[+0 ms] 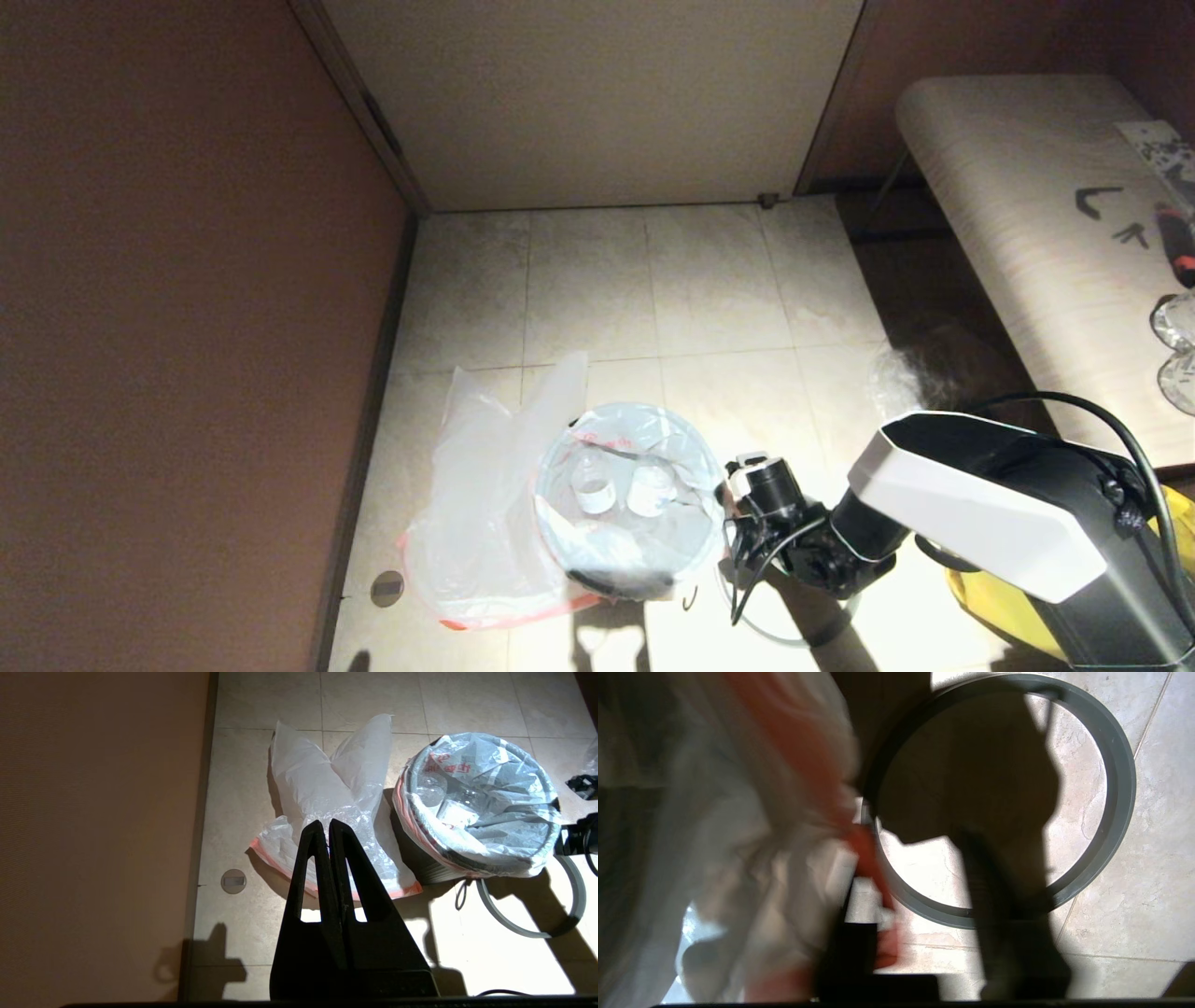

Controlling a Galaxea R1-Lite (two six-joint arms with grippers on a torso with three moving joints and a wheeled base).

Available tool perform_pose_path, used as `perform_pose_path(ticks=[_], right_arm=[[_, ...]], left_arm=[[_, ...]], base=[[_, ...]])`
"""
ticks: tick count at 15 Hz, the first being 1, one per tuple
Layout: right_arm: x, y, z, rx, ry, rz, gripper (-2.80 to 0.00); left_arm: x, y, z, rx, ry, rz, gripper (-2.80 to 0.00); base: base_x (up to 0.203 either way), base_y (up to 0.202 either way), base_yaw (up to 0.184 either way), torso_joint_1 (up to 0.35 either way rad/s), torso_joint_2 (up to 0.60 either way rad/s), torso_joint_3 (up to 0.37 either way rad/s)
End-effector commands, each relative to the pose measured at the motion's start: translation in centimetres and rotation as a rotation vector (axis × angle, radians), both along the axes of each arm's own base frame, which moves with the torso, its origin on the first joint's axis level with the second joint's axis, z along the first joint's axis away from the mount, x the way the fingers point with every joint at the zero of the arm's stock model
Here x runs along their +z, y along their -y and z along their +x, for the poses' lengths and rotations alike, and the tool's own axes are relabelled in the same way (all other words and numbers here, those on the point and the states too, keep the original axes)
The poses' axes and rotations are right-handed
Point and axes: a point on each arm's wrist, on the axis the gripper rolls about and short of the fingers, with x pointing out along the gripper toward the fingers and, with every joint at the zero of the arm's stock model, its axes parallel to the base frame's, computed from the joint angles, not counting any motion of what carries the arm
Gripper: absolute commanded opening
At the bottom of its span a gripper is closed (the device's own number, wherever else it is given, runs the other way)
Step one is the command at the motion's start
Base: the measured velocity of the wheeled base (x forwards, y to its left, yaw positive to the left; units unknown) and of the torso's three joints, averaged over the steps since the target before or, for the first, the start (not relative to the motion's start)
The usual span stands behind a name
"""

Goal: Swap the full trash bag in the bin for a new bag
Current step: Place the trash bag on the floor

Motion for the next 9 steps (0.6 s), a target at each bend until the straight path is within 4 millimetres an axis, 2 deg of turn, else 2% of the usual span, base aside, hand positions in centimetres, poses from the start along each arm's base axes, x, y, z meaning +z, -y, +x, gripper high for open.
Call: perform_pose_path(ticks=[1, 3, 6, 9], right_arm=[[1.1, -0.1, -0.1, -0.002, 0.018, 0.011, -2.8], [2.5, 0.1, -0.7, -0.008, 0.026, 0.03, -2.8], [6.5, 0.0, -2.5, -0.005, 0.06, 0.106, -2.8], [9.5, -1.4, -4.5, 0.02, 0.096, 0.196, -2.8]], left_arm=[[0.0, 0.0, 0.0, 0.001, -0.002, -0.001, -2.8], [0.0, 0.0, 0.0, 0.001, -0.002, -0.001, -2.8], [0.0, 0.0, 0.0, 0.001, -0.001, -0.001, -2.8], [0.0, 0.0, 0.0, 0.001, -0.002, -0.001, -2.8]], base=[[0.0, 0.0, 0.0, 0.0, 0.0, 0.0], [0.0, 0.0, 0.0, 0.0, 0.0, 0.0], [0.0, 0.0, 0.0, 0.0, 0.0, 0.0], [0.0, 0.0, 0.0, 0.0, 0.0, 0.0]])
